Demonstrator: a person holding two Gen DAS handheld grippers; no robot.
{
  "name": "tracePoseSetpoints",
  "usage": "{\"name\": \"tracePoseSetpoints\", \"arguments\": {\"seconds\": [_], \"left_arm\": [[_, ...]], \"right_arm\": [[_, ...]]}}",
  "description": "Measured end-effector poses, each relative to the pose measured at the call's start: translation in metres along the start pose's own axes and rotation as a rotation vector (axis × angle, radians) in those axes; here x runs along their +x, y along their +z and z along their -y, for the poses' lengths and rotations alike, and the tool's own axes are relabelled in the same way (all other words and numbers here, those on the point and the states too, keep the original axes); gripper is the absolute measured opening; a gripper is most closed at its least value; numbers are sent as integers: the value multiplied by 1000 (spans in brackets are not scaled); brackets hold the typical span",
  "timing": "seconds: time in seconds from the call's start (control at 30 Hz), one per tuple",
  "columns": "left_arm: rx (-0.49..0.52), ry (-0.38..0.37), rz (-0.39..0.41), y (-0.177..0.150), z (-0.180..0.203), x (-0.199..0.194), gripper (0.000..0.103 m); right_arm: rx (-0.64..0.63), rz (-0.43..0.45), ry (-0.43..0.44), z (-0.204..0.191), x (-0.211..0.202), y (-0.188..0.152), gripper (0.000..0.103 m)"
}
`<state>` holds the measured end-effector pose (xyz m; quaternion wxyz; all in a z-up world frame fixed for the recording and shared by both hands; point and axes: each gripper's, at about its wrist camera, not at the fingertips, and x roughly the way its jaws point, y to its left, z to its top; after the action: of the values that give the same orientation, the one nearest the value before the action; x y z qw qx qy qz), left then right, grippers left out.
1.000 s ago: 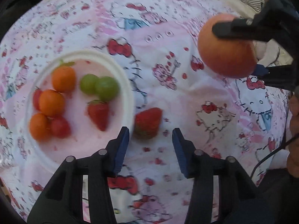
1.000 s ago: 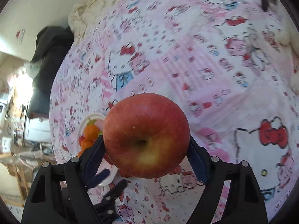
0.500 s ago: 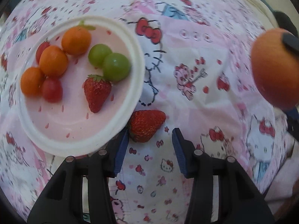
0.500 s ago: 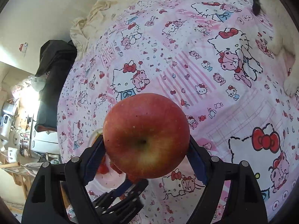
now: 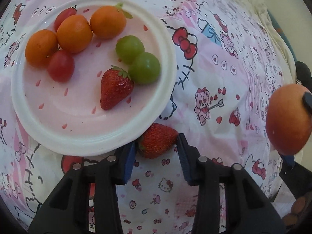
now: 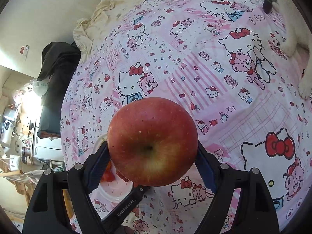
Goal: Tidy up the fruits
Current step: 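Grasp a strawberry with the left gripper while the right gripper lifts the apple, then lower the strawberry and apple onto the plate and open both grippers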
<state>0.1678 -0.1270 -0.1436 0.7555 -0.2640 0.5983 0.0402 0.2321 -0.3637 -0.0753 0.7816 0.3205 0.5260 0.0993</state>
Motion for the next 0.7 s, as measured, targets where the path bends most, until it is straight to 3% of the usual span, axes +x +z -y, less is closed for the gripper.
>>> {"name": "tracePoseSetpoints", "arguments": {"seconds": [0.37, 0.57, 0.7], "left_arm": [[156, 43, 9, -13, 3, -37, 31], [299, 141, 80, -6, -32, -86, 31], [303, 200, 115, 16, -67, -105, 31]], "right_arm": [[-36, -4, 5, -10, 0, -2, 85], [-62, -47, 6, -19, 10, -11, 85], [-104, -101, 23, -36, 20, -24, 85]]}}
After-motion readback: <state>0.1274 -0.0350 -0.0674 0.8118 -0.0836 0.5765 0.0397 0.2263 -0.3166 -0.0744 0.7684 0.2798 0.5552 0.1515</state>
